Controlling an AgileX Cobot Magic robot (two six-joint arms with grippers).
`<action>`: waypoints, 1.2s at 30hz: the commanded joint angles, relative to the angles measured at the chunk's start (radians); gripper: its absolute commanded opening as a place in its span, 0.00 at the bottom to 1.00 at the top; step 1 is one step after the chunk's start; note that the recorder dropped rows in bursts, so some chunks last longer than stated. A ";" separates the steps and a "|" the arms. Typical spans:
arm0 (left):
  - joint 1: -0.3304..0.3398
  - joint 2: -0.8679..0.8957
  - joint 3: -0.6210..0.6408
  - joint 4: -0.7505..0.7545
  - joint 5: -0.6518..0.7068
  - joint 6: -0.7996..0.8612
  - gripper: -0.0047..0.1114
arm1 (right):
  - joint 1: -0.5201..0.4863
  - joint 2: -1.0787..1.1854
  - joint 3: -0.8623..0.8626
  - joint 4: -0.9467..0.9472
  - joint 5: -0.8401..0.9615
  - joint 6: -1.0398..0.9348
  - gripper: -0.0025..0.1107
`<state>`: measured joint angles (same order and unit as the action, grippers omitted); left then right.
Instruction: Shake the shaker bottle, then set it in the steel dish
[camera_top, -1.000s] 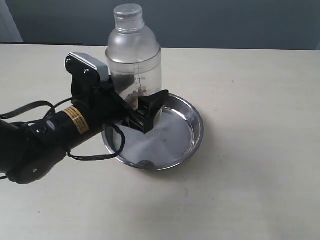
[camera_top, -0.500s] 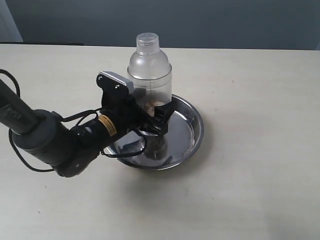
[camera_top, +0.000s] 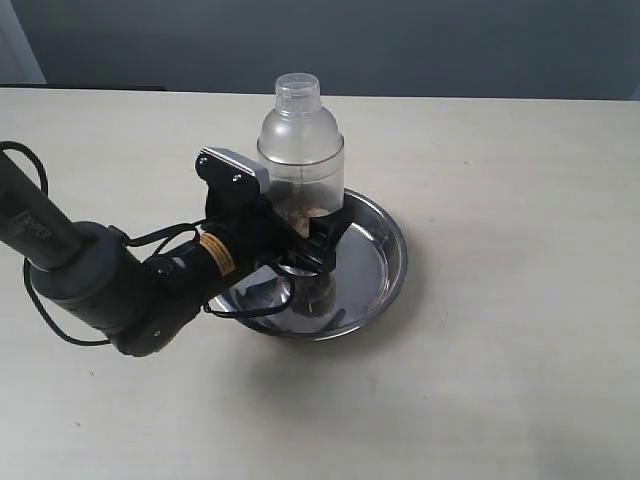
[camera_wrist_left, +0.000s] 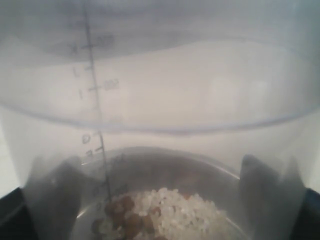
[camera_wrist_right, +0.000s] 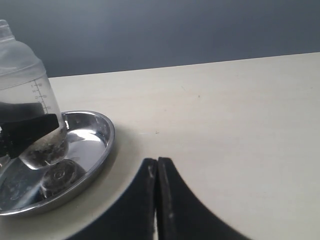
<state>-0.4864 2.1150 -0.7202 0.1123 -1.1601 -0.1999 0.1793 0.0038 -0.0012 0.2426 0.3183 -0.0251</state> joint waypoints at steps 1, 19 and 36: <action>0.005 -0.008 -0.006 -0.010 -0.061 0.014 0.04 | 0.002 -0.004 0.001 -0.007 -0.010 -0.001 0.02; 0.005 -0.176 -0.011 0.059 -0.061 0.132 0.04 | 0.002 -0.004 0.001 -0.007 -0.010 -0.001 0.02; 0.005 -0.239 0.007 0.093 0.062 0.050 0.04 | 0.002 -0.004 0.001 -0.007 -0.010 -0.001 0.02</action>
<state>-0.4864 1.8912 -0.7168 0.1901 -0.9063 -0.1293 0.1793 0.0038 -0.0012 0.2426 0.3183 -0.0231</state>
